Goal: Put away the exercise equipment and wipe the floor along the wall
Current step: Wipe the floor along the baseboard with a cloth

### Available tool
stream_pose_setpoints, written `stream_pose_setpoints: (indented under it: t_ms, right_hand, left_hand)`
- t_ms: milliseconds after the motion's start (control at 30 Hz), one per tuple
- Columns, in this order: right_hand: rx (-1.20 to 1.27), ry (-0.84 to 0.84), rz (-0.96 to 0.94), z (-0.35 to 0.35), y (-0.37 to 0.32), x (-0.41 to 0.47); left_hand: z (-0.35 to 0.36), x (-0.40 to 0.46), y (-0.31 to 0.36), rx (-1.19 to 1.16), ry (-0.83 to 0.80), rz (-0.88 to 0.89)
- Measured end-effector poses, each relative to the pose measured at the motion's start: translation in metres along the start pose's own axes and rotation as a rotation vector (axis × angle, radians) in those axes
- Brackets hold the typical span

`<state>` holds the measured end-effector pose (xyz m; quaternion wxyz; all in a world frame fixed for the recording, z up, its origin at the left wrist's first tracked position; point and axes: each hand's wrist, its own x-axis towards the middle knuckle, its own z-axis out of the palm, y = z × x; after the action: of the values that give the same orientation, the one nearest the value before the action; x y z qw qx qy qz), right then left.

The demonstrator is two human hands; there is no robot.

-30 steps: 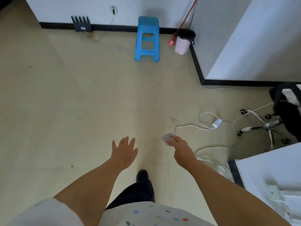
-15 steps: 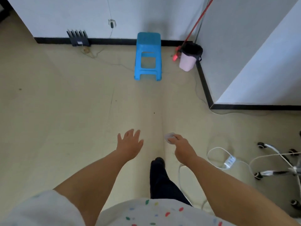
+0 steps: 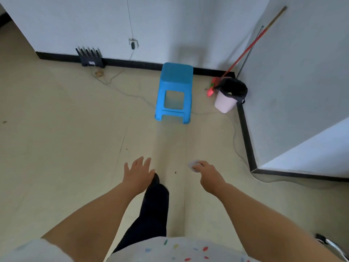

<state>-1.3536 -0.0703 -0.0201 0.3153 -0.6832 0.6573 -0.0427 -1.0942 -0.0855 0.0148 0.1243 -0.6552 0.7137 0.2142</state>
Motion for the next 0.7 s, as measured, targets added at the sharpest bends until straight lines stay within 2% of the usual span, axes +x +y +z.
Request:
stream_pose_setpoints:
  t_ms: [133, 367, 567, 700]
  right_hand:
    - [0.015, 0.014, -0.014, -0.038, -0.007, 0.11]
    - [0.146, 0.152, -0.037, -0.134, -0.043, 0.262]
    - [0.112, 0.214, -0.029, -0.201, -0.023, 0.386]
    - [0.201, 0.144, -0.035, -0.232, -0.009, 0.478]
  left_hand:
    - [-0.053, 0.11, -0.011, -0.013, 0.024, -0.007]
    - [-0.177, 0.282, -0.008, 0.02, 0.03, 0.042]
    - [-0.222, 0.406, 0.037, 0.046, 0.046, 0.179]
    - [-0.242, 0.488, 0.042, 0.041, 0.004, 0.143]
